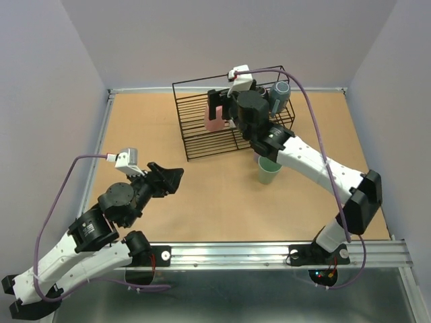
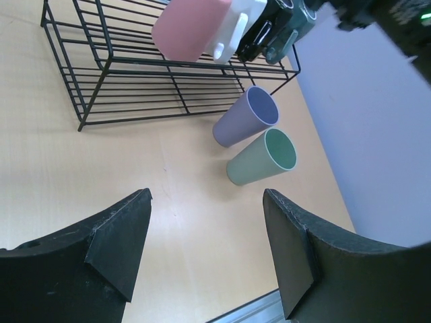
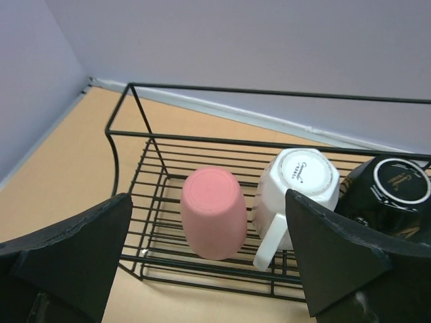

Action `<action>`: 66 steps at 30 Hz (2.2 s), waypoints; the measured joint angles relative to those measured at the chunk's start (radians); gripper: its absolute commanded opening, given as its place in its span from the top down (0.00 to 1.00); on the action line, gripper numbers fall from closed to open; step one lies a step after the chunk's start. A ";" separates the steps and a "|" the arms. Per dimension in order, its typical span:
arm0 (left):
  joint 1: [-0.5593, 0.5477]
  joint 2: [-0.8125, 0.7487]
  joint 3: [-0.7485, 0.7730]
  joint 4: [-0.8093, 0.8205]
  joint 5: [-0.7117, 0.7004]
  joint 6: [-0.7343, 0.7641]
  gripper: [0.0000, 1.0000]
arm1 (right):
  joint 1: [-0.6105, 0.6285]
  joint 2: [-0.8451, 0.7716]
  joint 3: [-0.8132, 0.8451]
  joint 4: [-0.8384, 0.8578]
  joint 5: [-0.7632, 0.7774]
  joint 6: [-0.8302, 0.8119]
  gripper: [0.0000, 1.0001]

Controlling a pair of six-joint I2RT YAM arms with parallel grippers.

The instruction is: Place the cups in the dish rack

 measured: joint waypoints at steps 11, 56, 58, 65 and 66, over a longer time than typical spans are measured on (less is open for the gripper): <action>0.000 0.323 0.034 0.126 0.137 0.043 0.25 | 0.002 -0.472 -0.235 -0.069 0.084 0.079 0.00; -0.078 1.541 0.872 -0.018 0.181 0.089 0.81 | 0.002 -0.985 -0.356 -0.743 0.250 0.439 0.00; -0.078 1.543 0.872 -0.016 0.185 0.092 0.92 | 0.002 -0.977 -0.356 -0.745 0.247 0.442 0.00; -0.078 1.543 0.872 -0.012 0.190 0.093 1.00 | 0.002 -0.947 -0.340 -0.748 0.231 0.445 0.00; -0.078 1.543 0.872 -0.012 0.190 0.090 1.00 | 0.002 -0.939 -0.329 -0.748 0.227 0.444 0.00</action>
